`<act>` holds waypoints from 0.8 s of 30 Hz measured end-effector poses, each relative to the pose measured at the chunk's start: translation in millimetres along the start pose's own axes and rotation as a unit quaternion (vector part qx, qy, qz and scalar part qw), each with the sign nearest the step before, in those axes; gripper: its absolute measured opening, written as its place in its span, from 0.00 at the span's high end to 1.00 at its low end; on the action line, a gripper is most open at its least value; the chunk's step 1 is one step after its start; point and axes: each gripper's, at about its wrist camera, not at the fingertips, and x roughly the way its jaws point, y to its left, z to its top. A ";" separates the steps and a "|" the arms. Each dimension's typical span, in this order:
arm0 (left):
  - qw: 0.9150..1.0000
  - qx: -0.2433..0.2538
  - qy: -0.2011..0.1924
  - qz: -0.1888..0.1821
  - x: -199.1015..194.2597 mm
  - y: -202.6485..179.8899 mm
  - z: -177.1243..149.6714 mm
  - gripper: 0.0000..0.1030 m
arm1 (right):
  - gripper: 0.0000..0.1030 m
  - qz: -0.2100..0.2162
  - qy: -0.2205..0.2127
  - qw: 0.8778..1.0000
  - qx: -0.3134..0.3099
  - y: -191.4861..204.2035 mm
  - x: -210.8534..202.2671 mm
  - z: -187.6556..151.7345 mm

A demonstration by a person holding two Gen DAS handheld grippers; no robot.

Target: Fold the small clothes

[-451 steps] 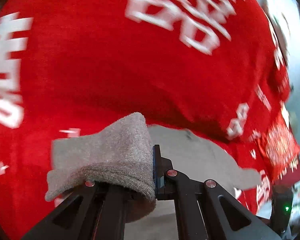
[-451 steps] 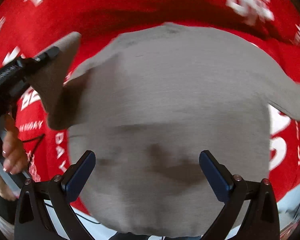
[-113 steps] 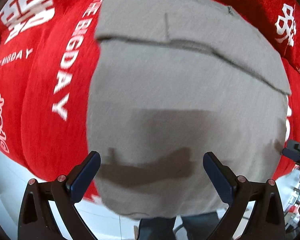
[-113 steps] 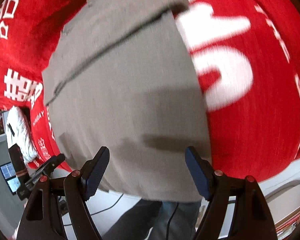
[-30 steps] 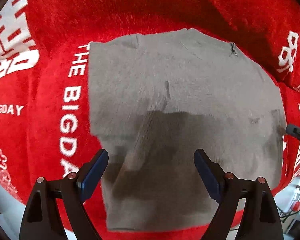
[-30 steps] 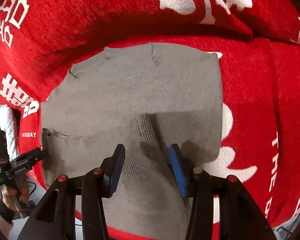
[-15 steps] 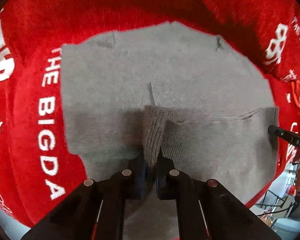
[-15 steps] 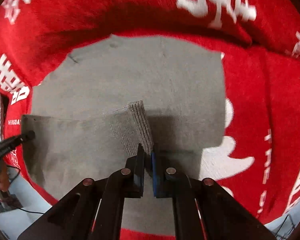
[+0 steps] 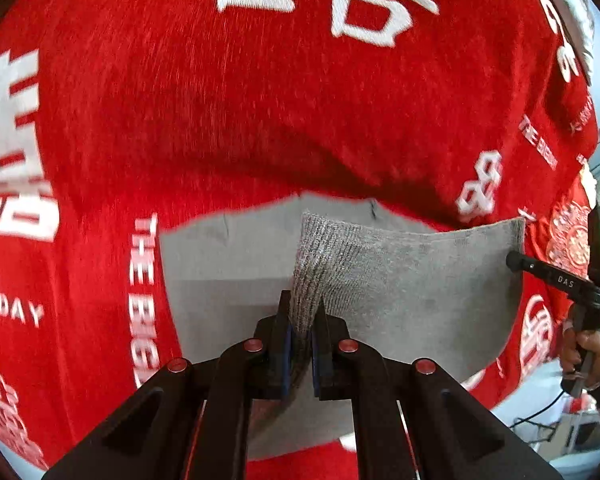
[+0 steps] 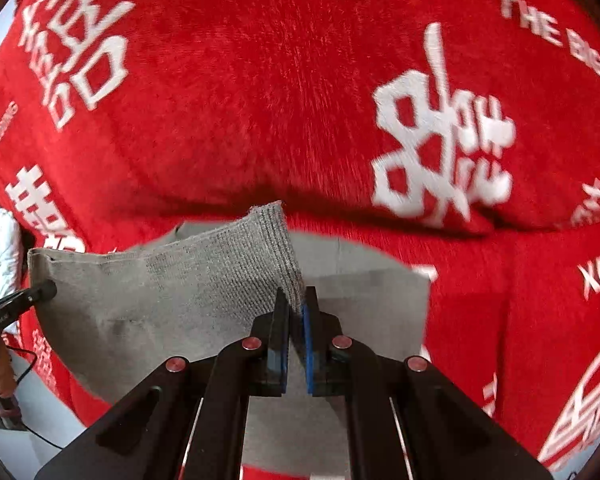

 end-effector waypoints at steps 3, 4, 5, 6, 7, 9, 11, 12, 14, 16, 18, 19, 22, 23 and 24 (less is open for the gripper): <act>1.000 -0.001 -0.008 0.023 34.0 7.6 24.1 0.92 | 0.94 -0.006 0.011 1.000 0.000 -2.4 42.5 13.0; 0.999 -0.001 -0.006 0.034 46.7 9.5 28.7 0.92 | 0.94 -0.010 0.018 1.000 0.006 -4.4 58.9 14.9; 0.999 -0.006 0.002 0.047 66.9 13.8 34.1 0.92 | 0.94 -0.011 0.027 0.999 0.016 -7.3 76.2 15.6; 0.998 -0.010 0.007 0.056 81.1 17.7 35.6 0.92 | 0.94 -0.013 0.032 0.999 0.023 -10.3 86.8 15.4; 0.997 -0.018 0.016 0.069 98.1 22.0 36.9 0.92 | 0.94 -0.015 0.037 0.999 0.034 -14.1 99.7 14.7; 0.995 -0.029 0.029 0.088 124.7 28.7 34.6 0.92 | 0.94 -0.014 0.047 0.997 0.057 -22.0 120.2 12.2; 0.993 -0.034 0.041 0.108 149.0 33.2 32.9 0.92 | 0.94 -0.013 0.055 0.995 0.078 -30.0 137.3 8.2; 0.992 -0.035 0.044 0.112 156.2 34.2 32.0 0.92 | 0.94 -0.015 0.057 0.995 0.085 -33.1 143.6 5.8; 0.990 -0.035 0.049 0.126 168.8 36.9 30.1 0.91 | 0.93 -0.021 0.049 0.994 0.098 -38.3 147.9 2.3; 0.989 -0.036 0.046 0.134 174.9 39.5 30.8 0.91 | 0.85 -0.028 0.040 0.991 0.123 -46.3 145.7 0.5; 0.989 -0.041 0.044 0.136 175.8 42.3 33.6 0.91 | 0.81 -0.039 0.037 0.988 0.146 -54.4 142.4 -0.9; 0.988 -0.047 0.044 0.140 175.3 45.1 35.3 0.84 | 0.81 -0.053 0.035 0.986 0.153 -57.8 139.1 -0.8; 0.980 -0.067 0.028 0.183 166.5 55.2 39.4 0.65 | 0.81 -0.085 0.035 0.979 0.179 -72.2 124.5 -2.6; 0.978 -0.077 0.027 0.192 161.0 60.3 40.1 0.65 | 0.81 -0.069 0.034 0.979 0.189 -75.8 119.0 -5.2; 0.978 -0.088 0.030 0.188 154.3 64.7 40.4 0.65 | 0.81 -0.055 0.033 0.979 0.193 -76.9 112.1 -8.5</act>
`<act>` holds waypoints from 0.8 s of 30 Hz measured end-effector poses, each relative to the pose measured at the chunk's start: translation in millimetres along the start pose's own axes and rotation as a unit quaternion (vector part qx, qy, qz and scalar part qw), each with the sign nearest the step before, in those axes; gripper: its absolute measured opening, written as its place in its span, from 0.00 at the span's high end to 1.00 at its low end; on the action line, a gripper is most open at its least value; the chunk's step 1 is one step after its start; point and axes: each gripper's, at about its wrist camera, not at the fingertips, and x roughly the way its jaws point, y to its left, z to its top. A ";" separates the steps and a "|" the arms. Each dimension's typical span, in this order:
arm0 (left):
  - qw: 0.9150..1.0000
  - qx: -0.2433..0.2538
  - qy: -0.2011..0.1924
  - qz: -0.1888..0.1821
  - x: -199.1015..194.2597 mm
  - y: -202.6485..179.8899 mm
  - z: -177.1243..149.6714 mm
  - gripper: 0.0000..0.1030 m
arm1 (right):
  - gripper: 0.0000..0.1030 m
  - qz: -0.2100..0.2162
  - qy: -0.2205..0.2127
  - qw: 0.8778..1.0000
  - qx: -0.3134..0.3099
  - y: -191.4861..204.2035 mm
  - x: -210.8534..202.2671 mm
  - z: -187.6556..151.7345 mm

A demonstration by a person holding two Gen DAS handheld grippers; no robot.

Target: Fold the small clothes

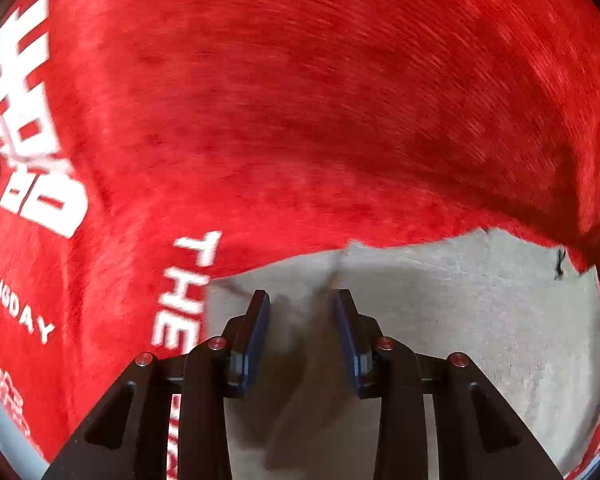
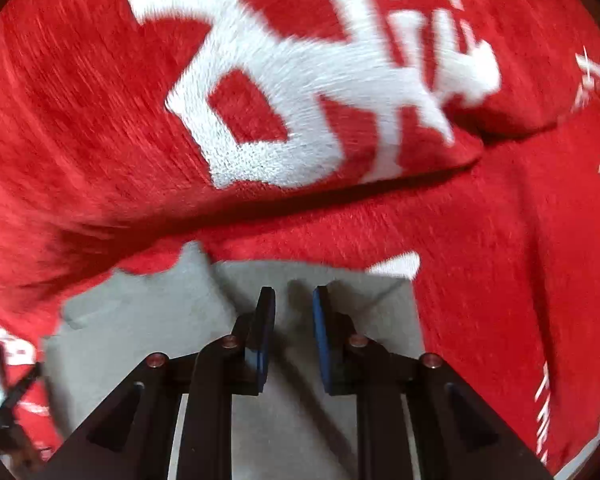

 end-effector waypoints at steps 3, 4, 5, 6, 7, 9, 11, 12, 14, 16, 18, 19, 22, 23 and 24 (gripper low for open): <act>1.000 0.005 0.001 -0.015 -20.7 6.8 -6.5 0.65 | 0.81 0.042 0.011 0.999 -0.024 1.4 -23.2 -24.5; 1.000 0.012 0.001 -0.023 -27.1 6.4 -11.1 0.65 | 0.81 0.055 0.018 0.998 -0.037 4.1 -30.5 -39.2; 0.999 0.018 0.003 -0.032 -33.7 5.7 -18.3 0.65 | 0.81 0.061 0.022 0.997 -0.044 5.4 -33.7 -48.1; 0.999 0.023 0.007 -0.042 -39.7 5.6 -27.5 0.65 | 0.81 0.066 0.026 0.996 -0.055 7.2 -36.5 -59.8; 0.998 0.028 0.011 -0.051 -43.8 5.3 -36.5 0.65 | 0.81 0.068 0.035 0.995 -0.066 9.6 -36.7 -74.1; 0.998 0.030 0.022 -0.057 -43.0 6.2 -50.8 0.65 | 0.81 0.057 0.048 0.994 -0.081 8.2 -30.1 -87.2; 0.998 0.022 0.035 -0.051 -35.4 8.4 -64.5 0.65 | 0.81 0.039 0.063 0.993 -0.089 4.7 -20.5 -98.8; 0.998 0.014 0.048 -0.047 -29.3 10.8 -75.3 0.65 | 0.81 0.030 0.063 0.993 -0.091 -1.3 -18.8 -103.4; 0.997 0.003 0.054 -0.054 -25.5 20.4 -91.6 0.65 | 0.82 0.021 0.055 0.994 -0.090 -13.7 -19.5 -100.8; 0.997 0.015 0.040 -0.061 -32.7 25.9 -100.1 0.65 | 0.82 0.021 0.059 0.995 -0.073 -25.7 -27.2 -103.3; 0.997 0.042 0.042 -0.040 -39.1 28.2 -105.6 0.65 | 0.78 0.031 0.063 0.996 -0.046 -35.3 -36.4 -101.4; 0.997 0.054 0.046 -0.011 -41.8 30.4 -108.7 0.65 | 0.70 0.035 0.062 0.997 -0.028 -42.4 -43.8 -104.9; 0.997 0.026 0.073 -0.020 -48.2 50.5 -117.7 0.65 | 0.35 0.059 0.064 0.995 0.055 -70.2 -63.7 -125.2; 0.996 0.004 0.082 -0.044 -50.6 59.0 -121.6 0.61 | 0.35 0.067 0.069 0.992 0.083 -79.6 -67.4 -134.3; 0.993 -0.020 0.097 -0.068 -51.4 67.6 -126.6 0.53 | 0.35 0.073 0.077 0.988 0.109 -84.7 -67.3 -140.5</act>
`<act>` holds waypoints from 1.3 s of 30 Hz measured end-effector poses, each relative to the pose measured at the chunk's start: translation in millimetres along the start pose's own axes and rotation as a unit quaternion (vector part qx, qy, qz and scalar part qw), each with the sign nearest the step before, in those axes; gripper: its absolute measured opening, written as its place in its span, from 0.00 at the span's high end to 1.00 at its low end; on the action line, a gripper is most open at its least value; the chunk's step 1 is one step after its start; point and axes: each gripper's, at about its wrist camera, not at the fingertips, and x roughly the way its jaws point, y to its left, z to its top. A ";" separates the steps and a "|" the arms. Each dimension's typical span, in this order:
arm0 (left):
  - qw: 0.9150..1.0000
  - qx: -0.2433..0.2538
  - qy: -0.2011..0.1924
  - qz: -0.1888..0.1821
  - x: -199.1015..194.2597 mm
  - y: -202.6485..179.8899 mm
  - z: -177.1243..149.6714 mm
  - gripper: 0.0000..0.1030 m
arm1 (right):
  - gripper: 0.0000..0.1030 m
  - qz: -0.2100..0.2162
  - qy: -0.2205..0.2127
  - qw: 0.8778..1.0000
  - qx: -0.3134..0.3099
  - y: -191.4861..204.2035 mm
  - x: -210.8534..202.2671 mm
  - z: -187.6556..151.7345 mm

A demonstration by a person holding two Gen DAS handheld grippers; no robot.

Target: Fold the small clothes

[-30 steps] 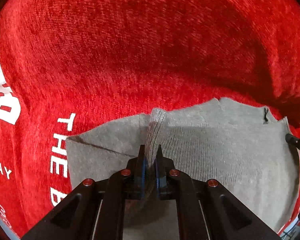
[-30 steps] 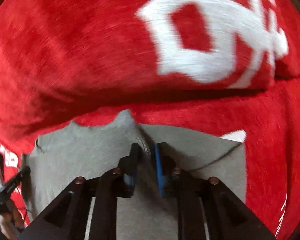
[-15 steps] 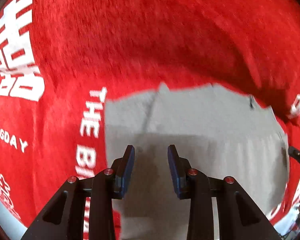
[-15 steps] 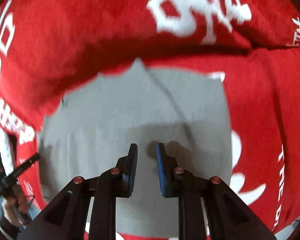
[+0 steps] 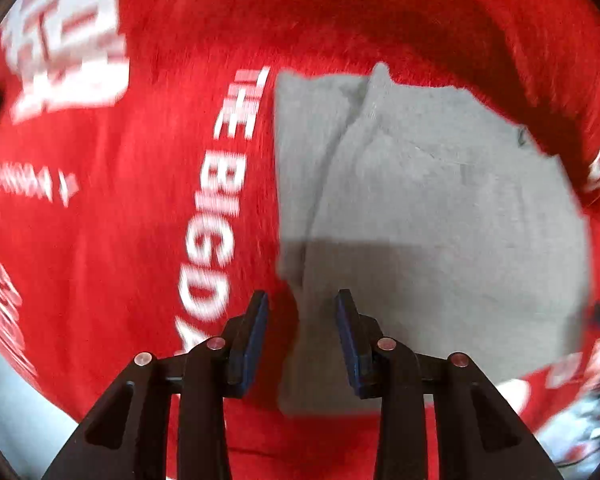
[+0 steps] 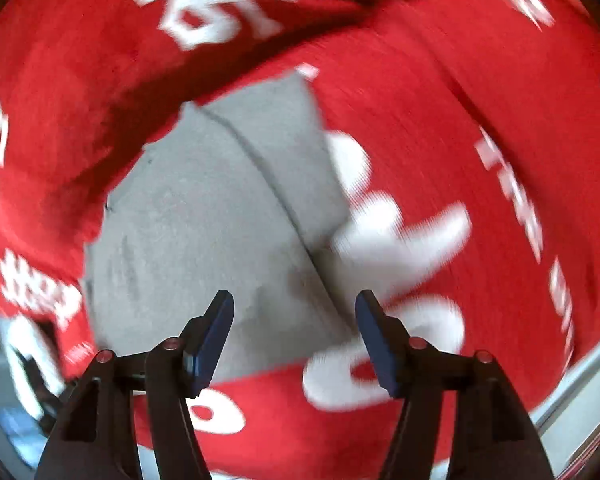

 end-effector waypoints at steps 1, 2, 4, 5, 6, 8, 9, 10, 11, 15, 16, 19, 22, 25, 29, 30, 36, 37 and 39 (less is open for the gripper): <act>1.000 -0.018 0.008 -0.012 -0.6 6.1 -4.0 0.32 | 0.35 0.009 0.007 0.999 0.041 -13.2 1.3 -6.6; 0.999 -0.034 0.008 -0.020 -1.7 11.5 -8.0 0.31 | 0.35 0.016 0.011 0.997 0.068 -20.2 3.4 -11.2; 0.998 -0.052 0.016 -0.029 0.6 20.5 -14.5 0.31 | 0.36 0.037 0.019 0.990 0.135 -38.6 11.9 -19.2; 0.998 -0.060 0.019 -0.027 3.5 24.8 -15.7 0.31 | 0.42 0.058 0.020 0.984 0.167 -44.0 17.9 -21.3; 0.997 -0.070 0.022 -0.026 5.2 27.6 -17.6 0.31 | 0.51 0.072 0.024 0.980 0.183 -47.6 22.1 -20.1; 0.996 -0.083 0.027 -0.025 7.9 31.7 -18.7 0.31 | 0.88 0.068 0.040 0.979 0.188 -43.3 30.0 -14.4; 0.996 -0.085 0.027 -0.022 9.6 33.3 -18.6 0.31 | 0.88 0.057 0.039 0.983 0.173 -37.8 29.0 -11.6; 0.996 -0.087 0.025 -0.018 9.9 36.0 -19.0 0.33 | 0.88 0.035 0.037 0.989 0.138 -27.4 26.8 -8.9; 0.996 -0.086 0.023 -0.015 9.2 37.2 -18.4 0.44 | 0.88 0.010 0.034 0.994 0.099 -17.1 23.5 -7.7; 0.997 -0.073 0.028 -0.029 3.6 27.9 -26.6 0.69 | 0.88 -0.052 0.040 0.998 0.016 -0.9 30.7 -8.2; 0.997 -0.066 0.027 -0.027 5.8 26.4 -28.1 0.75 | 0.88 -0.064 0.043 0.997 0.005 -0.7 36.0 -9.6; 0.999 -0.035 0.017 -0.008 9.6 15.8 -35.1 0.76 | 0.88 -0.067 0.039 0.997 -0.007 1.1 35.3 -13.9; 0.999 -0.024 0.020 -0.005 6.2 17.9 -42.7 0.76 | 0.87 -0.075 0.046 0.996 -0.021 7.4 32.7 -18.8; 1.000 -0.019 0.023 0.002 -3.6 19.4 -44.7 0.76 | 0.87 -0.070 0.049 0.996 -0.013 13.5 26.5 -23.7; 1.000 0.015 -0.016 0.021 -33.0 10.6 -29.9 0.76 | 0.87 -0.089 0.023 0.995 -0.042 32.6 14.4 -27.2; 0.999 0.018 -0.027 0.018 -37.5 7.0 -22.4 0.76 | 0.87 -0.090 0.013 0.995 -0.051 36.0 10.5 -27.6; 0.997 0.027 -0.071 -0.004 -26.5 -21.9 39.5 0.76 | 0.87 -0.068 0.013 0.994 -0.079 63.1 18.9 -29.8; 0.997 0.027 -0.072 -0.003 -20.4 -26.1 47.5 0.76 | 0.87 -0.063 0.016 0.995 -0.080 59.6 15.2 -32.1; 0.997 0.025 -0.068 0.013 -4.2 -33.8 63.8 0.76 | 0.87 -0.052 0.021 0.995 -0.081 63.1 19.8 -34.2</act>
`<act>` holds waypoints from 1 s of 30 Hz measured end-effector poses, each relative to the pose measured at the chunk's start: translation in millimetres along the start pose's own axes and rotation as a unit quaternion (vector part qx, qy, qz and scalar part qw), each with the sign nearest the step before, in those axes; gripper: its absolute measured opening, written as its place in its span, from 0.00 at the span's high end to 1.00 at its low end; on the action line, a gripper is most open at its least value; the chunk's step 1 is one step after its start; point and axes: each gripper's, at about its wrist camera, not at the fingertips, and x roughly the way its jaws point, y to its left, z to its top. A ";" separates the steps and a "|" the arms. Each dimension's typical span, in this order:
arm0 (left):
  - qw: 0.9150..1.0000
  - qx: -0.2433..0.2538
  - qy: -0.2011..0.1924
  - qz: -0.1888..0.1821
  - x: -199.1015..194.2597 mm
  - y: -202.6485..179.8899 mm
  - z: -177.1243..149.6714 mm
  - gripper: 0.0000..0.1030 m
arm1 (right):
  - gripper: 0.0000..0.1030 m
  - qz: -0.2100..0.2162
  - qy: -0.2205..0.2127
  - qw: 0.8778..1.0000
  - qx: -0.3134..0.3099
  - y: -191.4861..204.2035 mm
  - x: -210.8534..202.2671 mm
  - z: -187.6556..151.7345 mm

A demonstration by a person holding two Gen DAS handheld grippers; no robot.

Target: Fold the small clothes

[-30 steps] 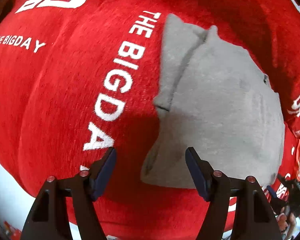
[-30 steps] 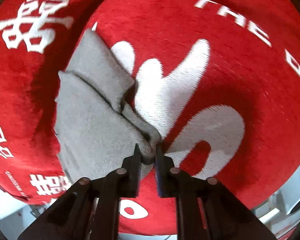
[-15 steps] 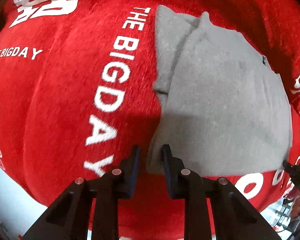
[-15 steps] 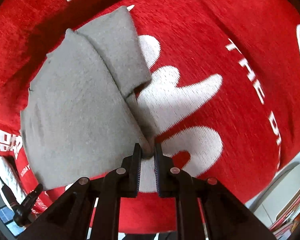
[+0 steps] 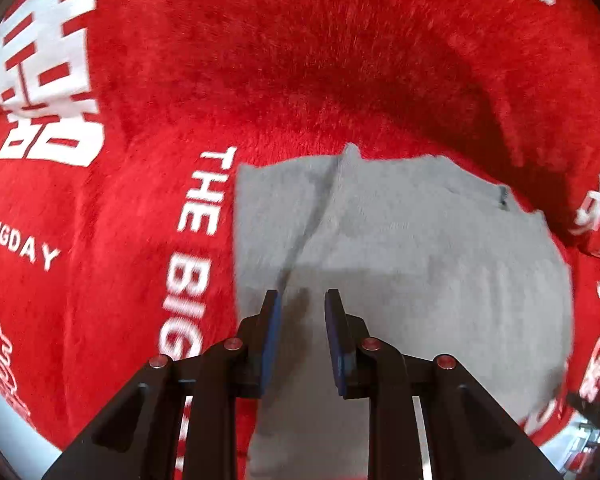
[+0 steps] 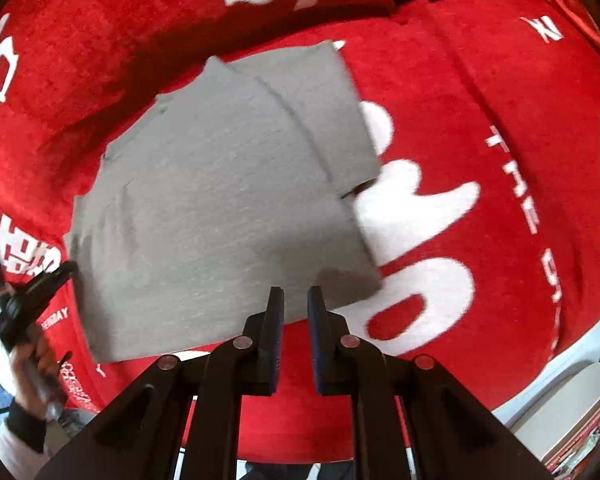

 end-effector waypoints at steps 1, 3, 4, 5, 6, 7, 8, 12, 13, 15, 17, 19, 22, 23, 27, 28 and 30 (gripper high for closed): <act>1.000 -0.004 0.004 0.013 9.3 -0.3 4.8 0.76 | 0.87 0.003 0.002 1.000 -0.001 -3.0 -2.9 -1.5; 0.999 -0.021 0.020 0.032 25.8 6.6 10.1 0.76 | 0.87 0.007 0.007 1.000 -0.003 0.0 0.0 -3.1; 0.999 -0.034 0.027 0.030 32.0 10.8 9.0 0.76 | 0.87 0.009 0.011 1.000 -0.004 -0.3 0.7 -3.9; 0.998 -0.045 0.030 0.021 33.3 15.8 8.6 0.76 | 0.87 0.010 0.014 1.000 -0.004 0.2 2.5 -4.5; 0.998 -0.048 0.030 0.018 32.1 18.6 8.2 0.76 | 0.87 0.010 0.015 1.000 -0.003 0.1 4.2 -3.3; 0.998 -0.045 0.031 0.023 29.4 19.6 7.5 0.76 | 0.87 0.011 0.018 1.000 -0.003 0.0 5.5 -2.9; 0.998 -0.035 0.031 0.033 25.8 18.7 6.2 0.76 | 0.87 0.012 0.020 1.000 -0.002 -3.5 2.7 -4.6; 0.998 -0.018 0.047 0.046 12.6 13.8 -0.4 0.76 | 0.87 0.020 0.030 0.999 -0.003 -2.1 2.7 -1.9; 0.998 -0.021 0.051 0.038 8.8 12.0 -2.4 0.76 | 0.87 0.021 0.033 0.999 -0.005 -0.5 3.2 -0.8; 0.998 -0.019 0.057 0.026 1.4 3.7 -9.1 0.76 | 0.87 0.026 0.038 0.999 -0.012 2.6 2.7 0.6; 0.998 -0.008 0.059 0.022 -6.9 -9.5 -16.3 0.76 | 0.87 0.031 0.042 0.998 -0.020 6.7 1.8 2.7; 0.998 -0.001 0.059 0.022 -13.9 -22.3 -24.7 0.75 | 0.87 0.035 0.047 0.998 -0.026 9.2 1.8 4.4; 0.998 -0.004 0.064 0.024 -20.5 -37.2 -34.2 0.10 | 0.87 0.038 0.054 0.997 -0.031 10.6 2.4 6.8; 0.998 -0.005 0.052 0.027 -25.4 -41.0 -36.7 0.03 | 0.87 0.039 0.056 0.997 -0.033 10.5 2.9 7.7; 0.998 0.009 0.045 0.037 -32.9 -57.6 -44.1 0.03 | 0.87 0.044 0.071 0.996 -0.038 8.3 8.9 10.6; 0.998 0.009 0.049 0.036 -31.4 -58.3 -45.0 0.02 | 0.87 0.046 0.074 0.996 -0.038 7.8 10.2 10.7; 0.998 0.011 0.055 0.042 -29.4 -63.3 -49.1 0.02 | 0.87 0.050 0.080 0.995 -0.040 6.9 13.5 11.1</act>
